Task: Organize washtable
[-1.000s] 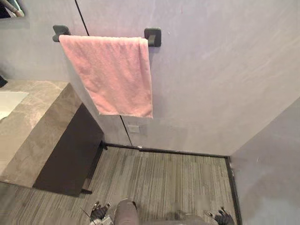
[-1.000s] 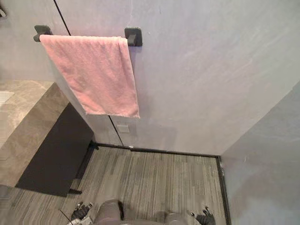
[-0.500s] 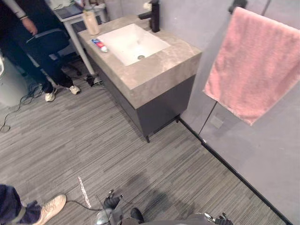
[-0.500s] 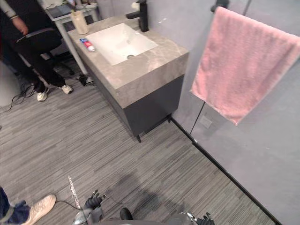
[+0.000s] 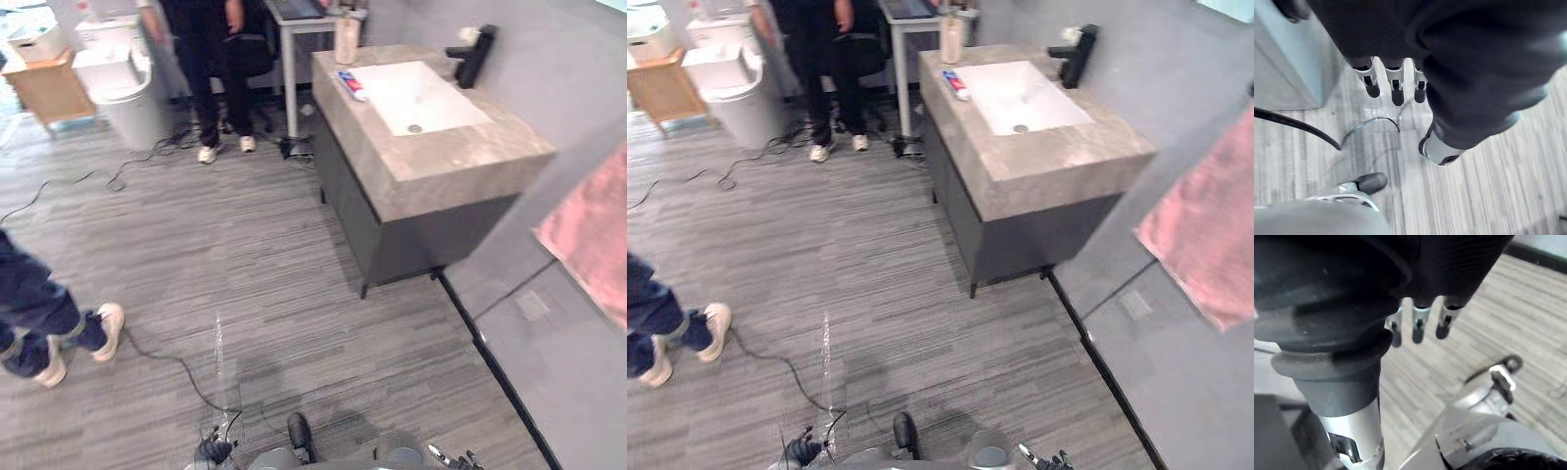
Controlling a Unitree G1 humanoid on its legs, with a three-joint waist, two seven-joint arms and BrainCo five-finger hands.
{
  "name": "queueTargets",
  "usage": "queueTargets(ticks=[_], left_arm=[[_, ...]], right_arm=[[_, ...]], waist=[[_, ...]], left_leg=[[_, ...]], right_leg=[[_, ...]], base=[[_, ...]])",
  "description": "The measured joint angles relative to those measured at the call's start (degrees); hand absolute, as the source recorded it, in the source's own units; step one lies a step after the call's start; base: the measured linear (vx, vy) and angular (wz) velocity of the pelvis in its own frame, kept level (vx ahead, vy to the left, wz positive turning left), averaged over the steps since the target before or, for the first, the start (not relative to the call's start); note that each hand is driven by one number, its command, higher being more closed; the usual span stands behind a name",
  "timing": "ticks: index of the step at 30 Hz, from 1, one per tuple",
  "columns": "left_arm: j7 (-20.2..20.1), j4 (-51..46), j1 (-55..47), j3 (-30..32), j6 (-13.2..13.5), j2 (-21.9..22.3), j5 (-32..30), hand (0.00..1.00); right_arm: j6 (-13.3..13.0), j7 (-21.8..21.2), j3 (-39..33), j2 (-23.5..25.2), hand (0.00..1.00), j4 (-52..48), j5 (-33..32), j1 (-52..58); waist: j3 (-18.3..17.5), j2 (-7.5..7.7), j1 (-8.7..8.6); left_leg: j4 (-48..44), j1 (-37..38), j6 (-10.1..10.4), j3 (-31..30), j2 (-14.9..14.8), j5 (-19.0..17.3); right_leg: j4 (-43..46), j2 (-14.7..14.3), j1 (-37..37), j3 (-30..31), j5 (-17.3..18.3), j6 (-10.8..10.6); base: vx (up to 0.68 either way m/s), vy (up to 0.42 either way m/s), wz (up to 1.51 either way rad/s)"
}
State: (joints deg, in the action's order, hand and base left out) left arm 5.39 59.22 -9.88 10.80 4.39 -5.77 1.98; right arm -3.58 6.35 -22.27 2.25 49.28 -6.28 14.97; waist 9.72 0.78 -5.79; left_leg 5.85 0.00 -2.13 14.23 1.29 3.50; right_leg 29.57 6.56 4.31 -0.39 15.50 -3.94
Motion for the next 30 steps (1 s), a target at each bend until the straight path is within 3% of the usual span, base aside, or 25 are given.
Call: queueTargets(ticks=[2,4,5,7,11,14,16,17,18,19,20,21,22,23,24,25,26,27,28,30], left_arm=[[0.1,0.0,-1.6,1.3,-0.1,0.2,-0.5,0.0],[0.1,-0.1,-2.0,1.7,-0.1,0.0,-0.6,0.0],[0.1,-0.5,-1.9,2.6,0.1,0.8,-0.5,0.0],[0.3,-0.4,-2.5,4.0,0.4,2.1,-0.4,0.0],[0.0,-0.4,-2.6,4.1,0.5,2.1,-0.3,0.0],[0.2,-0.4,-2.8,4.1,0.5,2.1,0.2,0.0],[0.8,-1.0,-2.6,4.0,0.5,2.1,0.2,0.0],[1.0,-2.3,-2.5,3.8,0.5,2.2,0.1,0.0],[1.1,-2.7,-2.5,3.7,0.5,2.5,0.1,0.0],[1.2,-2.6,-2.5,3.7,0.5,2.9,0.2,0.0],[1.1,-2.6,-2.6,3.5,0.4,2.7,0.1,0.0],[1.0,-2.7,-2.5,3.3,0.4,2.4,0.1,0.0],[0.9,-2.8,-2.5,3.4,0.3,2.4,0.2,0.0],[0.9,-2.8,-2.7,4.0,0.1,2.3,0.1,0.0],[0.8,-3.4,-2.6,4.7,-0.1,2.1,0.2,0.0],[0.8,-4.3,-2.4,4.3,0.0,2.5,0.2,0.0],[0.0,-4.2,-1.5,5.1,-0.4,2.1,0.5,0.0],[-0.3,-3.5,-1.1,4.7,-0.6,1.3,0.7,0.0],[-0.5,-2.0,-0.3,2.9,-0.8,0.4,0.6,0.0],[-0.5,-0.8,0.1,2.1,-0.9,0.3,0.0,0.0]], right_arm=[[-0.2,0.0,2.5,-0.5,0.0,0.2,0.5,0.3],[-0.5,-0.2,2.9,0.1,0.0,1.2,2.7,1.0],[-0.4,-0.2,2.6,-0.1,0.0,1.0,3.2,1.3],[-0.5,-0.3,2.6,-1.2,0.0,1.1,4.4,1.1],[-0.5,0.1,2.5,-1.2,0.0,1.9,2.7,1.2],[-0.4,0.2,1.4,-0.6,0.0,2.4,0.0,1.3],[-0.4,0.4,0.6,-0.1,0.0,2.3,0.0,1.8],[-0.4,0.7,0.4,0.0,0.0,2.1,-0.1,2.1],[-0.4,0.7,0.1,-0.1,0.0,1.8,-0.2,2.3],[-0.3,0.8,0.3,-0.4,0.0,1.1,-0.2,2.5],[-0.4,0.7,0.4,-0.2,0.0,0.8,-0.8,2.6],[-0.3,0.6,0.5,0.1,0.0,1.0,-2.2,2.6],[-0.3,0.6,0.5,0.2,0.0,1.3,-2.8,2.7],[-0.4,0.1,0.4,0.6,0.0,2.2,-3.8,2.8],[-0.9,0.0,0.1,1.7,0.0,2.1,-4.6,3.1],[-1.7,-0.2,-1.1,1.8,0.0,1.2,-5.3,3.6],[-1.7,-0.2,-1.9,1.9,0.0,2.4,-5.0,3.0],[-1.3,-0.2,-2.1,1.9,0.0,4.7,-4.9,3.1],[-0.5,-0.4,-1.3,2.3,0.0,7.4,-4.4,3.2],[0.4,-0.4,-1.2,2.2,0.0,10.1,-4.3,3.3]], waist=[[0.0,0.55,0.16],[-0.4,3.12,0.33],[-0.4,2.37,0.76],[-0.3,0.82,0.84],[-0.7,0.35,2.15],[-0.8,0.4,2.34],[-0.4,1.22,3.49],[-0.5,1.32,3.63],[-0.4,0.52,3.51],[0.1,0.08,3.99],[0.3,-0.07,3.86],[0.5,-0.14,3.45],[0.5,0.07,3.59],[0.2,0.75,3.45],[-0.3,2.45,2.78],[0.3,-0.28,1.93],[1.7,0.77,3.09],[1.2,1.78,3.44],[0.6,1.89,3.3],[0.5,1.65,2.5]], left_leg=[[-1.0,-0.6,-0.5,-0.4,0.1,0.3],[-4.2,-1.0,-0.5,-1.3,1.6,0.1],[-5.9,-1.4,-0.2,0.0,0.9,-0.2],[-7.9,-1.8,-0.5,1.6,-0.6,-0.3],[-6.6,-1.6,-0.6,3.2,-1.4,-0.4],[-6.7,-1.4,-2.0,3.5,-0.6,-1.4],[-11.1,-2.0,-3.3,3.8,0.3,-5.2],[-18.5,-3.9,-3.1,5.4,-0.5,-10.6],[-22.5,-5.2,-2.8,6.1,-1.9,-13.2],[-26.7,-5.7,-3.6,5.6,-2.2,-15.9],[-27.7,-4.9,-4.5,4.6,-2.0,-17.2],[-27.1,-3.4,-4.3,3.3,-1.4,-17.8],[-25.6,-2.1,-4.3,3.2,-1.1,-17.8],[-19.6,1.5,-2.8,3.7,-0.2,-17.7],[-25.2,1.7,-2.5,4.5,-1.1,-19.9],[-33.4,0.1,-0.8,2.8,-5.6,-23.9],[-33.2,2.0,-0.8,1.2,-4.7,-27.4],[-31.6,3.2,-1.0,1.4,-3.8,-27.3],[-28.0,4.6,-0.7,0.9,-2.5,-26.7],[-22.0,7.7,-0.8,0.0,0.5,-25.1]], right_leg=[[-4.9,-3.4,0.0,1.7,0.2,1.6],[-8.1,-2.5,-0.3,0.9,-0.2,3.8],[-8.5,-2.4,-0.6,0.2,-0.3,3.7],[-11.2,-2.9,-2.3,-0.9,-2.3,2.7],[-15.6,-3.6,-3.4,0.0,-5.0,0.9],[-17.2,-2.7,-4.3,0.0,-5.6,-0.5],[-15.9,-0.5,-5.2,-1.8,-4.0,-3.5],[-11.9,1.2,-5.0,-3.5,-2.4,-5.7],[-7.3,1.4,-4.4,-4.2,-1.9,-5.9],[6.6,1.7,0.9,-3.6,-2.8,-4.9],[15.9,2.3,4.8,-2.9,-6.1,-0.9],[25.0,2.5,9.3,-2.7,-7.9,1.5],[27.7,2.4,10.9,-2.9,-7.9,1.4],[28.6,2.3,13.1,-3.0,-7.7,1.2],[26.8,3.7,14.4,-4.6,-7.7,1.2],[24.9,2.6,16.1,-7.5,-7.6,1.0],[20.0,2.6,17.0,-8.8,-6.7,-0.7],[12.8,2.2,16.8,-10.8,-6.5,-0.5],[1.4,1.1,16.7,-13.0,-7.6,-0.1],[-13.3,0.1,16.8,-16.1,-11.7,1.1]], base=[[-0.04,-0.116,0.34],[-0.03,-0.128,0.58],[0.08,-0.067,0.41],[0.07,-0.026,0.03],[0.06,0.009,-0.25],[0.09,0.072,-0.03],[0.1,0.108,0.23],[0.12,0.134,0.38],[0.09,0.143,0.41],[0.04,0.139,0.41],[0.07,0.19,0.52],[0.11,0.196,0.51],[0.16,0.173,0.46],[0.24,0.17,0.45],[0.37,0.141,0.58],[0.39,0.074,0.37],[0.37,0.024,0.1],[0.35,0.03,0.0],[0.35,0.043,0.14],[0.46,0.052,0.42]])
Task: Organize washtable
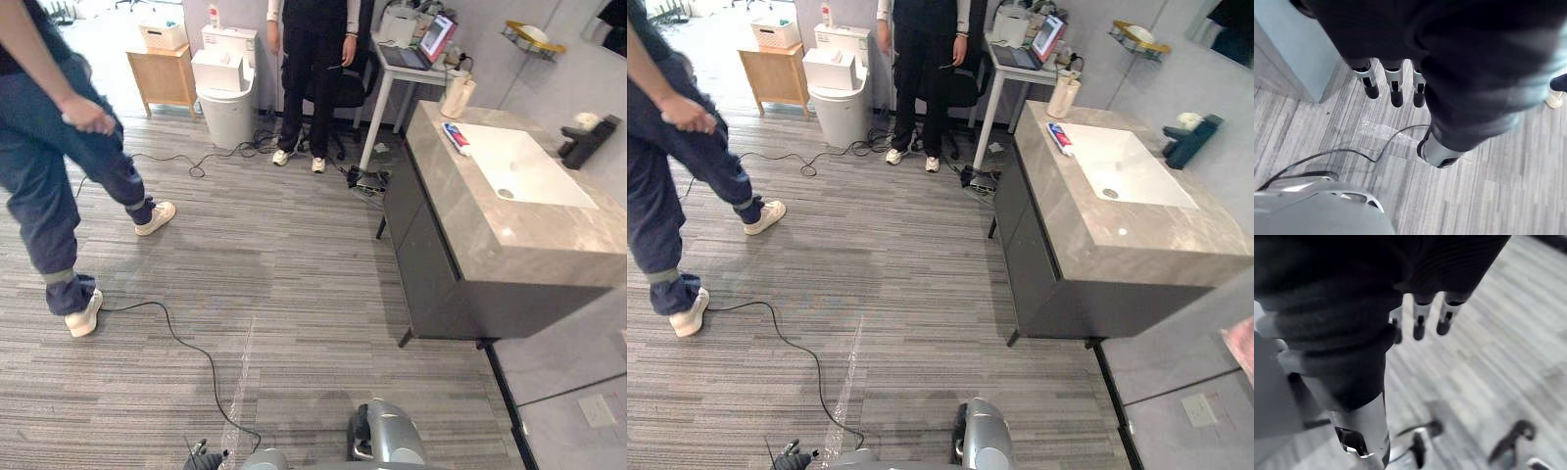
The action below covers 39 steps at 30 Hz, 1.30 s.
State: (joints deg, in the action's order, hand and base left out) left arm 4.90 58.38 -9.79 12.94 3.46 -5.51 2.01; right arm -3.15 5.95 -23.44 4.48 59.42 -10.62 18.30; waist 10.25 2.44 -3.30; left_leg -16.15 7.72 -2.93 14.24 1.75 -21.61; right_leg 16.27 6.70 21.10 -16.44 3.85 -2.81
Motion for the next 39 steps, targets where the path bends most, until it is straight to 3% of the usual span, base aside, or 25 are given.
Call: queueTargets(ticks=[1,2,3,4,5,6,7,8,9,10,12,14,17,19,22,24,25,26,27,29,30,33,34,36,39], left_arm=[[-0.1,0.7,-0.1,-0.1,-0.4,0.4,-0.1,0.0],[-0.5,0.8,-0.8,-0.2,-0.7,1.1,-0.2,0.0],[-0.8,0.8,-1.5,-0.1,-0.8,1.8,-0.4,0.0],[-1.6,0.5,-3.4,0.2,-0.7,2.3,-0.6,0.0],[-1.8,0.5,-3.8,0.5,-0.7,2.3,-0.6,0.0],[-2.4,0.4,-4.7,1.6,-0.9,1.7,-0.6,0.0],[-2.3,0.7,-4.2,2.2,-1.3,2.6,-0.6,0.0],[-2.6,0.3,-4.4,2.9,-1.6,3.9,-0.4,0.0],[-2.7,0.1,-4.5,3.0,-1.5,3.9,-0.4,0.0],[-2.8,-0.1,-3.9,3.1,-1.6,3.7,-0.3,0.0],[-2.4,-2.3,-2.8,3.6,-1.4,2.1,0.8,0.0],[-2.0,-4.1,-2.6,3.6,-0.7,1.2,2.7,0.0],[-0.9,-6.8,-2.6,3.5,0.6,1.8,5.7,0.0],[0.6,-8.6,-3.1,3.4,1.6,2.5,7.5,0.0],[1.8,-11.3,-4.9,3.5,2.6,4.3,7.6,0.0],[2.2,-11.7,-5.3,3.5,3.9,5.2,7.6,0.0],[3.0,-11.6,-5.8,3.7,3.9,6.1,7.7,0.0],[3.0,-11.6,-6.4,4.0,4.0,6.5,8.0,0.0],[3.0,-11.6,-7.5,5.2,4.2,6.1,8.6,0.0],[3.1,-9.8,-6.9,7.0,4.5,3.9,8.4,0.0],[3.1,-9.0,-6.1,7.0,4.5,3.7,8.3,0.0],[3.4,-7.7,-3.7,5.5,4.3,3.5,7.0,0.0],[3.0,-7.5,-3.2,4.6,4.2,3.6,6.7,0.0],[2.6,-6.7,-2.3,3.6,4.2,3.9,6.1,0.0],[1.5,-6.4,-1.5,2.8,4.2,5.1,4.3,0.0]], right_arm=[[0.5,0.0,-0.5,-0.2,0.0,0.4,0.0,0.1],[0.8,0.0,-1.0,-0.4,0.0,0.4,0.2,0.4],[0.9,-0.3,-1.6,-0.5,0.0,0.1,0.1,1.0],[0.9,-0.3,-1.7,-0.3,0.0,-0.4,0.6,2.6],[1.0,-0.4,-2.4,0.0,0.0,-0.4,0.7,3.0],[1.2,-0.9,-2.7,0.2,0.0,-0.4,1.9,3.8],[1.3,-1.4,-3.0,-0.7,0.0,-0.3,2.5,3.5],[1.1,-1.2,-3.0,-2.7,0.0,-2.5,3.0,3.9],[0.9,-1.0,-2.4,-3.2,0.0,-3.2,3.2,3.3],[0.6,-0.9,-2.2,-3.8,0.0,-4.0,4.1,2.1],[0.3,-0.5,-0.6,-2.9,0.0,-4.0,4.8,-0.9],[0.3,0.3,0.4,-2.6,0.0,-3.9,4.9,-1.0],[-0.2,0.5,1.5,-2.7,0.0,-4.5,4.6,-1.5],[-0.4,0.7,3.4,-2.7,0.0,-6.5,4.7,-1.2],[-0.6,1.3,6.9,-4.3,0.0,-9.1,5.8,-0.9],[-0.8,1.6,7.8,-5.1,0.0,-9.2,6.8,-1.2],[-0.7,1.6,7.7,-5.8,0.0,-9.3,6.8,-0.7],[-0.7,1.6,7.6,-6.0,0.0,-9.1,6.8,-0.8],[-0.2,1.6,7.5,-5.4,0.0,-8.7,7.0,-0.8],[-0.4,1.3,5.9,-2.0,0.0,-8.7,7.4,-0.1],[-0.3,1.3,4.7,-1.5,0.0,-8.6,7.4,-0.2],[-0.4,0.9,1.3,-0.6,0.0,-8.6,5.5,-0.4],[-0.5,0.4,0.8,-0.6,0.0,-8.7,4.5,-0.3],[-0.6,0.0,0.9,-0.6,0.0,-8.7,4.3,-0.2],[-1.0,-0.1,1.0,-0.6,0.0,-9.1,4.5,0.4]], waist=[[-0.2,-0.27,-0.94],[-0.4,-2.31,-1.45],[-1.3,-3.26,-2.21],[-3.5,-4.22,-2.95],[-4.4,-3.9,-2.95],[-6.2,-2.45,-3.17],[-6.4,-3.6,-3.34],[-6.4,-5.45,-3.31],[-6.4,-5.61,-2.78],[-5.8,-5.46,-1.98],[-3.8,-2.82,-1.51],[-3.6,-1.04,-0.38],[-2.9,-0.52,1.12],[-2.3,-0.11,1.48],[-2.8,-0.34,2.59],[-2.8,-1.23,3.91],[-3.9,-2.71,4.28],[-4.7,-3.79,4.23],[-5.7,-2.11,4.55],[-7.8,1.75,3.11],[-7.8,1.88,2.82],[-7.5,1.38,2.35],[-7.4,1.02,2.17],[-7.3,1.01,1.34],[-7.2,0.69,1.0]], left_leg=[[2.7,2.3,-0.1,-0.5,0.9,0.2],[4.6,4.0,0.5,-1.0,0.8,-0.1],[5.6,5.3,2.3,-1.2,0.2,-0.6],[2.6,6.4,5.8,-2.2,-0.9,-0.3],[-0.1,5.8,6.0,-2.8,-1.1,-0.2],[-8.2,3.8,6.1,-3.0,-1.3,-0.2],[-14.4,2.4,6.1,-3.0,-3.1,-0.2],[-29.6,-2.8,7.7,-2.9,-7.3,7.4],[-35.0,-4.8,7.8,-3.1,-8.6,12.0],[-44.9,-8.5,7.9,-2.9,-11.5,12.3],[-54.0,-14.1,5.0,-3.5,-14.8,10.5],[-53.6,-19.2,2.7,-5.1,-15.0,8.6],[-42.1,-25.9,4.0,-8.3,-14.7,6.1],[-21.4,-27.3,6.4,-12.2,-13.0,6.9],[-5.8,-27.7,11.9,-23.0,-13.1,10.2],[-4.2,-27.6,13.0,-27.2,-15.2,10.6],[-5.1,-27.5,14.2,-28.9,-17.2,9.8],[-7.1,-27.7,18.3,-27.9,-17.8,11.8],[-13.2,-27.9,18.0,-23.5,-16.8,13.4],[-17.8,-26.0,14.1,-17.0,-14.2,8.9],[-18.0,-25.2,13.1,-15.4,-13.8,8.2],[-14.5,-18.7,8.6,-5.9,-12.6,6.5],[-13.3,-16.6,8.1,-4.0,-12.4,6.4],[-10.1,-12.8,6.9,-1.1,-11.6,6.4],[-6.6,-8.2,5.5,3.0,-11.4,5.4]], right_leg=[[-3.4,-0.5,0.2,-2.6,-1.7,1.9],[-2.4,-1.4,0.7,-4.8,-2.3,3.6],[-0.9,-2.1,1.0,-6.1,-2.5,5.2],[1.8,-4.1,0.6,-8.0,-3.0,9.4],[1.7,-4.8,0.1,-8.7,-3.8,10.7],[0.7,-6.0,-1.9,-9.3,-5.4,13.2],[1.7,-7.2,-2.8,-8.9,-4.6,13.8],[0.7,-10.7,-6.2,-7.1,-2.1,14.0],[-0.2,-12.0,-7.7,-5.5,-1.5,14.3],[-1.2,-14.4,-10.6,-2.8,-0.4,14.7],[-2.9,-15.9,-17.0,2.3,1.5,14.4],[-5.4,-15.8,-22.0,7.2,1.9,14.1],[-7.6,-15.5,-26.6,14.7,3.2,12.6],[-4.6,-13.4,-28.1,21.7,8.0,10.7],[3.5,-12.1,-26.9,33.1,15.4,7.1],[6.8,-12.1,-26.0,38.9,18.9,5.2],[7.6,-12.0,-26.2,43.3,21.1,3.6],[7.5,-11.6,-26.7,45.2,22.1,2.7],[7.2,-8.3,-27.3,48.7,22.9,1.0],[9.0,-2.7,-26.0,47.2,18.1,0.6],[10.9,-2.2,-25.0,47.0,16.1,1.0],[25.6,-0.3,-15.5,43.1,2.3,2.9],[28.7,0.2,-13.6,40.9,0.7,3.4],[32.3,1.2,-11.1,34.0,1.1,3.2],[30.6,0.6,-8.0,23.7,6.7,-0.6]], base=[[0.53,0.049,0.49],[0.48,0.019,0.38],[0.61,-0.02,0.48],[0.67,-0.057,0.44],[0.87,-0.125,0.49],[0.58,-0.144,0.2],[0.73,-0.127,-0.07],[0.71,-0.072,-0.49],[0.83,-0.041,-1.09],[0.66,-0.036,-1.16],[0.45,-0.022,-1.14],[0.53,0.014,-1.17],[0.45,0.147,-1.22],[0.46,0.382,-1.5],[0.39,0.383,-1.72],[0.4,0.518,-1.95],[0.44,0.645,-1.98],[0.43,0.722,-1.97],[0.4,0.728,-1.66],[0.41,0.724,-1.32],[0.32,0.576,-0.94],[0.2,0.516,-1.0],[0.06,0.374,-0.81],[0.02,0.276,-0.65],[0.07,0.094,-0.62]])
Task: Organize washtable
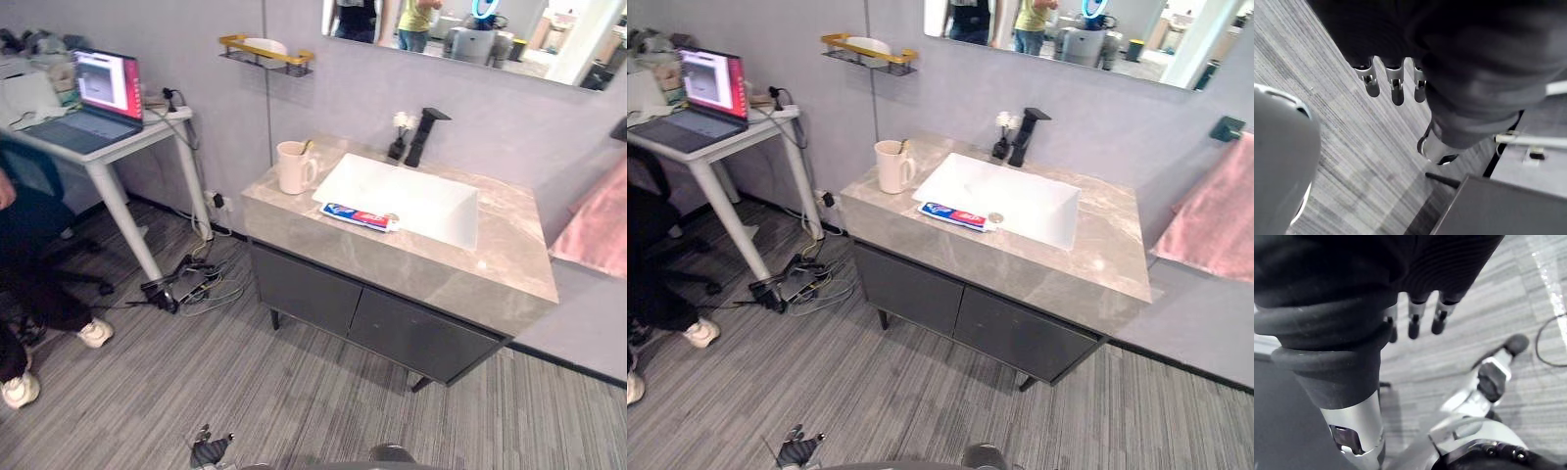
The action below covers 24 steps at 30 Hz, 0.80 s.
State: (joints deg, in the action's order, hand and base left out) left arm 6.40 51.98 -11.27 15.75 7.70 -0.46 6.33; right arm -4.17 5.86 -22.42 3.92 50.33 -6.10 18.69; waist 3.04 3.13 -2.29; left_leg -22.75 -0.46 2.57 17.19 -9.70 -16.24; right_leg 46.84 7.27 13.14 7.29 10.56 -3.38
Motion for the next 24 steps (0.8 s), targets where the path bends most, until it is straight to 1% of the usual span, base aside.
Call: queueTargets(ticks=[1,2,3,4,5,6,7,8,9,10,11,12,13,14,15,17,18,19,20,21,22,23,24], left_arm=[[0.0,0.4,0.2,0.0,0.0,0.0,-0.5,0.0],[0.0,0.7,0.3,0.0,0.0,0.3,-0.9,0.0],[0.0,1.0,0.3,0.0,0.0,0.6,-1.5,0.0],[0.1,1.1,0.5,-0.1,-0.1,0.9,-2.3,0.0],[0.1,1.5,0.6,-0.2,0.0,0.9,-2.7,0.0],[0.1,2.1,0.9,-0.6,0.0,0.7,-3.3,0.0],[0.1,2.8,1.2,-2.4,-0.1,0.8,-3.9,0.0],[-0.1,2.8,1.4,-4.4,-0.1,1.4,-4.9,0.0],[-0.2,2.8,1.6,-5.0,-0.1,1.7,-4.9,0.0],[-0.4,2.7,1.7,-5.0,-0.3,2.6,-5.0,0.0],[-0.6,2.5,1.8,-4.9,-0.4,2.6,-5.1,0.0],[-1.0,1.6,2.0,-4.7,-0.6,2.4,-5.1,0.0],[-1.1,1.4,2.3,-4.3,-0.7,2.4,-5.0,0.0],[-1.1,1.2,2.5,-3.8,-0.9,2.3,-4.9,0.0],[-1.1,0.2,2.3,-3.8,-0.9,2.3,-4.8,0.0],[-1.0,-0.3,2.6,-3.8,-0.8,2.5,-4.8,0.0],[-1.0,-0.6,2.6,-3.8,-0.6,2.5,-4.8,0.0],[-0.9,-0.9,2.6,-3.8,-0.4,2.5,-4.8,0.0],[-0.8,-0.9,2.8,-3.8,-0.1,2.5,-4.8,0.0],[-0.8,-0.8,3.4,-3.8,0.1,2.3,-4.8,0.0],[-0.6,-0.9,3.5,-3.8,0.1,2.1,-4.8,0.0],[-0.1,-0.7,3.5,-3.8,0.3,2.1,-4.8,0.0],[0.2,-0.6,3.7,-3.9,0.4,0.9,-4.8,0.0]], right_arm=[[0.0,0.0,0.0,0.0,0.0,0.0,0.0,0.1],[0.1,0.0,0.0,0.0,0.0,0.0,0.1,0.3],[0.1,0.0,0.1,-0.3,0.0,0.1,0.3,0.2],[0.3,0.0,0.4,-0.7,0.0,0.1,0.7,0.2],[0.3,0.1,0.5,-0.9,0.0,0.2,1.2,0.2],[0.6,0.1,0.6,-0.9,0.0,0.4,2.0,0.3],[0.7,0.0,0.9,-1.7,0.0,0.6,2.3,0.4],[0.7,0.0,1.3,-2.8,0.0,0.5,2.9,0.3],[0.7,0.1,1.4,-3.2,0.0,0.4,3.0,0.2],[0.6,0.1,1.8,-4.0,0.0,0.1,3.4,0.1],[0.8,0.1,2.2,-4.3,0.0,0.2,3.6,0.0],[0.9,0.0,3.0,-4.7,0.0,0.1,4.6,-0.4],[0.9,0.1,3.2,-4.8,0.0,0.0,4.9,-0.9],[0.9,0.4,3.8,-5.1,0.0,-0.3,5.2,-2.8],[0.8,0.6,5.2,-5.7,0.0,-0.6,4.9,-4.1],[0.4,0.6,6.1,-5.0,0.0,-1.7,4.2,-6.2],[0.0,0.6,7.0,-4.4,0.0,-2.7,3.0,-7.4],[-0.1,0.6,7.1,-3.9,0.0,-2.9,2.0,-8.5],[-0.4,0.6,7.1,-3.2,0.0,-3.0,1.3,-9.6],[-0.4,1.0,7.1,-2.3,0.0,-3.3,0.0,-10.3],[-0.3,1.8,6.1,-1.7,0.0,-3.4,-0.6,-10.3],[-0.5,1.6,5.5,-1.7,0.0,-3.4,-0.6,-9.1],[-0.4,1.3,6.0,-1.4,0.0,-2.7,-0.5,-8.4]], waist=[[0.1,-0.12,-0.04],[0.4,-0.63,-0.09],[0.7,-1.12,-0.06],[1.1,-1.62,-0.1],[1.3,-1.72,-0.08],[1.3,-1.73,-0.34],[1.6,-2.23,-0.31],[1.2,-3.26,-0.27],[1.1,-3.56,-0.21],[0.6,-5.47,-0.4],[0.7,-5.26,-0.3],[0.9,-4.94,-0.12],[1.3,-4.67,-0.02],[1.7,-4.73,0.17],[1.7,-4.62,0.49],[1.7,-4.1,0.88],[1.7,-3.72,1.38],[1.6,-3.58,1.98],[1.7,-3.51,2.48],[2.0,-3.02,3.17],[2.2,-2.66,3.16],[2.3,-2.71,3.18],[2.2,-1.69,3.02]], left_leg=[[0.6,0.7,0.1,0.8,-0.1,-0.1],[1.6,1.9,0.8,2.0,-0.7,-0.7],[2.2,2.9,1.4,3.2,-1.5,-1.0],[3.0,4.2,2.0,4.1,-2.1,-1.4],[3.4,4.7,2.3,4.5,-2.4,-1.5],[4.6,5.8,3.2,5.0,-2.3,-1.7],[7.0,7.7,3.7,4.9,-2.6,-1.6],[10.0,9.3,3.8,4.9,-3.2,-1.6],[11.5,10.0,3.8,4.7,-3.4,-1.5],[12.3,11.2,2.9,2.6,-3.7,1.4],[10.1,10.9,4.0,1.9,-4.5,2.1],[1.1,7.9,3.8,-1.4,-6.4,2.7],[-5.1,5.5,3.2,-3.7,-7.4,3.6],[-18.5,-0.4,3.9,-9.3,-8.4,5.9],[-27.4,-3.9,4.1,-12.0,-7.9,5.7],[-30.3,-6.3,5.0,-11.7,-6.7,4.9],[-28.5,-7.7,4.8,-11.2,-5.8,4.6],[-26.0,-8.7,4.0,-11.0,-5.2,4.0],[-22.3,-9.8,3.9,-10.8,-4.7,4.0],[-15.4,-10.4,3.8,-11.1,-3.3,4.0],[-9.4,-10.7,3.6,-11.6,-2.2,4.5],[-1.9,-10.1,3.4,-13.1,-0.9,6.7],[-1.7,-8.8,3.4,-13.3,1.2,6.3]], right_leg=[[-2.2,-0.1,0.3,-2.1,1.3,-0.3],[-7.6,-0.3,0.4,-6.0,2.5,-0.3],[-12.1,-0.6,0.6,-8.5,2.6,-0.4],[-18.2,-1.1,1.3,-10.7,2.1,0.0],[-21.3,-1.3,1.6,-11.6,1.3,0.6],[-23.0,-1.1,1.9,-12.7,-2.7,1.1],[-22.6,-1.2,1.6,-15.2,-4.0,2.0],[-21.6,-1.2,1.6,-18.2,-1.9,2.8],[-20.6,-1.3,1.6,-19.2,-0.6,3.1],[-18.5,-2.5,1.4,-19.9,2.0,3.8],[-17.8,-2.9,1.0,-20.4,2.8,4.2],[-18.5,-3.9,-1.0,-20.6,4.0,4.7],[-19.5,-4.5,-2.5,-20.4,4.3,5.0],[-22.5,-5.8,-6.4,-20.3,4.5,5.5],[-25.3,-6.6,-9.7,-19.0,4.3,5.8],[-28.4,-6.6,-13.5,-17.4,4.0,6.3],[-29.9,-6.3,-15.7,-15.9,4.0,6.3],[-30.3,-6.1,-16.5,-14.4,4.0,6.3],[-30.2,-5.7,-17.0,-13.2,3.9,6.3],[-29.9,-4.8,-17.8,-12.2,4.2,5.3],[-29.7,-3.9,-18.6,-11.8,4.4,4.3],[-29.1,-3.3,-19.0,-11.3,5.4,2.1],[-28.9,-1.8,-18.9,-10.1,6.4,0.4]], base=[[0.12,-0.016,-0.7],[0.13,-0.064,-0.53],[0.18,-0.109,-0.61],[0.18,-0.116,-0.47],[0.16,-0.112,-0.38],[0.27,-0.184,-0.24],[0.38,-0.234,-0.21],[0.35,-0.202,-0.14],[0.42,-0.173,0.07],[0.37,-0.131,0.1],[0.65,-0.292,0.02],[0.49,-0.246,-0.13],[0.56,-0.265,-0.15],[0.43,-0.118,-0.31],[0.41,-0.07,-0.42],[0.38,-0.003,-0.56],[0.36,0.028,-0.67],[0.33,0.085,-0.71],[0.31,0.151,-0.7],[0.3,0.181,-0.55],[0.34,0.289,-0.44],[0.27,0.249,-0.35],[0.3,0.281,-0.28]])
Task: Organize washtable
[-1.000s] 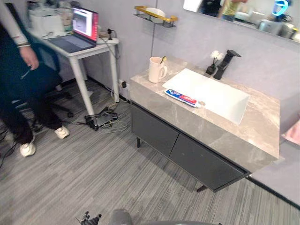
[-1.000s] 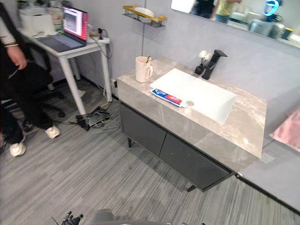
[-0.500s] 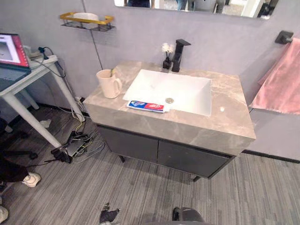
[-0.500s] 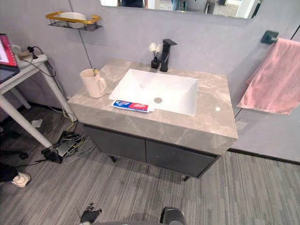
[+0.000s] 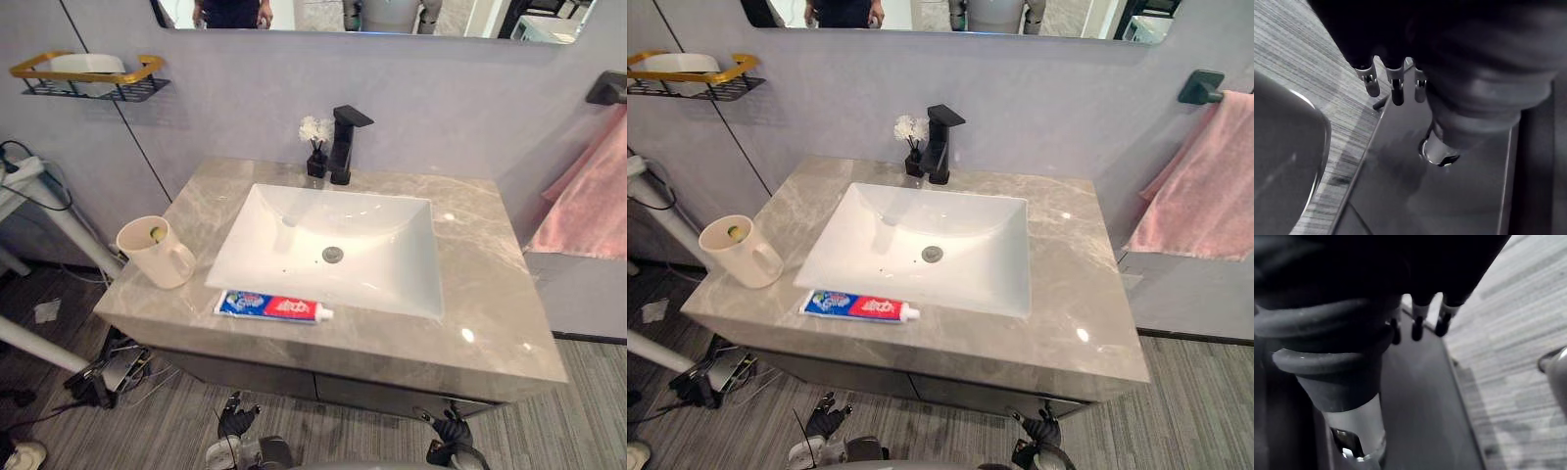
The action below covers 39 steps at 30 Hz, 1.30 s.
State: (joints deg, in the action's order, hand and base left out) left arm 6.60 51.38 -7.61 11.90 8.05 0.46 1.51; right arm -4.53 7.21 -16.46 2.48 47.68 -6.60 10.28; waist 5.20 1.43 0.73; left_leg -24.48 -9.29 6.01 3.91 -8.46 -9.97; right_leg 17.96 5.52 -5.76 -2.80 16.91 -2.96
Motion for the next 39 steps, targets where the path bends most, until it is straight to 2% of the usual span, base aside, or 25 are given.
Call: queueTargets(ticks=[1,3,4,6,7,8,9,10,12,14,16,19,20,23,24,30,32,36,37,38,39], left_arm=[[0.0,0.0,0.1,-0.2,0.0,-0.4,0.0,0.0],[-0.1,0.5,0.2,-0.5,0.0,-1.6,0.0,0.0],[-0.1,1.1,0.3,-0.5,-0.1,-1.9,0.0,0.0],[-0.1,1.8,0.1,-0.5,-0.1,-1.8,0.0,0.0],[-0.1,3.4,-0.1,-0.7,-0.1,-1.7,0.0,0.0],[0.0,4.1,-0.2,-0.6,-0.1,-1.7,0.0,0.0],[-0.2,4.7,0.2,-1.1,0.0,-2.2,-0.2,0.0],[-0.3,5.2,0.6,-1.3,-0.1,-2.2,-0.2,0.0],[-0.3,6.2,0.9,-2.9,0.0,-2.2,-0.9,0.0],[-0.3,7.8,1.4,-4.8,-0.1,-2.5,-1.9,0.0],[-0.4,8.3,1.5,-5.6,-0.2,-2.8,-2.2,0.0],[-0.5,8.7,1.9,-5.5,0.0,-3.1,-2.2,0.0],[-0.5,8.5,2.2,-5.4,0.0,-3.4,-2.2,0.0],[-0.5,7.6,2.0,-4.9,-0.1,-4.2,-2.2,0.0],[-0.6,7.6,2.0,-4.9,-0.1,-4.5,-2.2,0.0],[-1.2,7.2,2.1,-4.9,-0.1,-4.5,-2.1,0.0],[-1.2,6.5,2.5,-4.9,-0.1,-4.5,-1.8,0.0],[-1.1,4.7,2.0,-4.9,-0.1,-3.0,-0.9,0.0],[-1.2,4.6,1.8,-4.9,-0.1,-2.9,-0.6,0.0],[-1.2,4.7,1.4,-5.0,-0.1,-3.0,0.2,0.0],[-1.4,4.9,1.5,-4.3,-0.3,-3.7,0.6,0.0]], right_arm=[[0.0,-0.2,0.7,0.1,0.0,0.1,0.1,0.2],[-0.1,-0.6,0.7,0.8,0.0,1.2,0.6,0.4],[-0.1,-1.1,0.7,1.1,0.0,2.1,0.8,0.4],[-0.4,-1.4,-0.1,1.2,0.0,4.1,2.0,0.5],[-0.9,-1.7,-1.2,1.0,0.0,4.3,2.5,0.5],[-0.9,-1.7,-1.4,0.9,0.0,4.6,2.9,0.5],[-0.9,-2.0,-1.6,0.7,0.0,5.2,3.3,0.3],[-1.0,-2.0,-1.9,0.6,0.0,5.4,3.4,0.2],[-1.4,-2.2,-2.1,-0.1,0.0,5.4,3.4,-0.2],[-1.2,-2.1,-2.2,-0.9,0.0,7.0,3.3,-1.9],[-1.2,-2.0,-2.1,-1.0,0.0,7.1,3.2,-2.2],[-1.1,-1.9,-0.8,-1.3,0.0,7.2,3.3,-2.5],[-1.1,-2.0,-0.1,-1.3,0.0,7.2,3.3,-2.5],[-1.1,-2.2,2.0,-1.6,0.0,7.5,5.1,-2.6],[-1.1,-2.3,3.3,-1.6,0.0,7.8,5.3,-2.8],[-0.4,-2.4,8.1,-3.2,0.0,9.7,8.5,-4.8],[-0.2,-2.4,8.6,-3.4,0.0,10.1,9.1,-6.4],[-0.3,-2.3,8.1,-6.0,0.0,10.1,8.9,-8.2],[-0.4,-2.2,8.0,-6.1,0.0,10.1,8.8,-8.2],[-0.4,-2.2,7.5,-6.1,0.0,10.5,8.1,-8.2],[-0.6,-2.1,4.9,-5.3,0.0,11.6,7.0,-7.7]], waist=[[-0.2,1.01,-0.15],[-0.1,1.9,0.13],[0.0,1.85,0.05],[0.3,1.21,0.1],[0.3,0.09,-0.03],[-0.2,-0.17,-0.1],[-0.1,0.45,-0.13],[-0.1,0.35,-0.2],[-0.3,0.24,-0.44],[0.2,-0.09,-1.85],[0.3,0.08,-2.26],[0.7,0.12,-2.25],[1.0,0.6,-1.86],[0.8,2.05,-1.1],[0.2,3.11,-0.66],[-0.1,2.84,0.14],[0.2,2.54,0.13],[1.6,-0.11,0.2],[1.5,-0.22,0.21],[0.7,0.22,0.05],[0.9,1.17,-0.36]], left_leg=[[0.1,0.1,-0.1,-0.2,0.5,-0.1],[0.0,0.2,-0.3,-0.9,1.5,-0.2],[0.6,0.9,-0.3,-1.0,1.4,-0.2],[3.0,3.6,-0.3,-0.8,0.8,-0.2],[5.3,5.7,-0.3,-0.6,-0.4,-0.2],[6.7,6.3,-0.2,-0.3,-0.6,-0.1],[9.0,7.2,-0.1,1.1,0.4,-0.1],[10.4,7.7,0.2,1.2,0.3,0.2],[15.6,9.4,0.9,3.2,0.2,2.8],[21.9,12.0,1.4,6.3,0.3,5.4],[24.1,13.1,1.5,8.4,0.2,6.5],[23.1,12.9,1.4,8.7,-0.7,6.5],[22.3,12.6,0.7,8.6,-0.7,5.9],[21.9,11.6,0.7,8.1,0.1,5.3],[21.9,11.3,0.7,7.2,0.8,5.3],[21.2,8.3,-0.4,2.1,3.7,6.3],[16.3,3.9,-1.1,-1.1,4.4,5.9],[10.9,0.6,-0.6,-4.9,4.4,6.2],[11.9,1.0,-0.1,-5.6,4.4,6.6],[17.2,2.4,0.5,-6.8,4.5,9.6],[15.5,2.5,-0.4,-7.0,4.4,8.0]], right_leg=[[-0.3,0.5,0.0,0.4,-0.5,-0.6],[-2.8,0.9,-0.7,2.1,-2.5,-0.5],[-3.7,0.7,-1.3,2.3,-4.7,-0.4],[-0.8,0.1,-0.8,3.1,-5.7,-0.8],[0.8,-0.9,-0.1,3.8,-5.4,-0.3],[-2.4,-1.4,-0.1,4.3,-5.1,-0.6],[-7.3,-1.2,0.2,5.0,-6.9,-1.1],[-8.4,-1.1,0.2,5.2,-7.0,-1.1],[-8.5,-1.2,2.6,8.0,-7.1,-1.1],[-8.4,-1.8,4.8,11.3,-7.1,-1.2],[-8.1,-2.3,6.2,12.8,-7.5,-1.2],[-7.7,-2.8,6.2,8.9,-9.4,-1.3],[-7.1,-2.6,6.2,7.6,-9.5,-1.2],[-8.6,-1.5,6.1,7.3,-9.6,-1.1],[-9.6,-1.0,6.1,7.0,-9.7,-1.1],[-12.2,1.4,6.1,3.8,-10.7,-2.3],[-11.1,1.9,7.2,1.5,-10.7,-2.4],[-6.9,1.8,7.7,-1.4,-9.2,-1.2],[-6.5,1.8,7.6,-2.0,-8.8,-1.2],[-6.5,2.9,7.7,-3.2,-8.3,-1.1],[-7.1,3.9,7.9,-5.6,-8.4,-1.1]], base=[[0.21,0.2,-0.26],[0.19,0.17,-0.18],[0.15,0.106,-0.1],[0.12,0.066,-0.15],[0.06,0.0,-0.23],[0.06,-0.008,-0.34],[0.03,-0.025,-0.34],[0.02,-0.063,-0.57],[-0.02,-0.096,-0.78],[-0.06,-0.085,-0.96],[-0.08,-0.044,-0.58],[-0.11,-0.035,-0.07],[-0.13,-0.015,0.02],[-0.11,0.01,0.02],[-0.1,0.039,0.12],[-0.04,0.05,0.3],[0.03,0.021,0.6],[-0.03,-0.002,0.46],[-0.07,-0.049,0.48],[-0.08,-0.033,0.62],[-0.08,-0.037,0.84]])
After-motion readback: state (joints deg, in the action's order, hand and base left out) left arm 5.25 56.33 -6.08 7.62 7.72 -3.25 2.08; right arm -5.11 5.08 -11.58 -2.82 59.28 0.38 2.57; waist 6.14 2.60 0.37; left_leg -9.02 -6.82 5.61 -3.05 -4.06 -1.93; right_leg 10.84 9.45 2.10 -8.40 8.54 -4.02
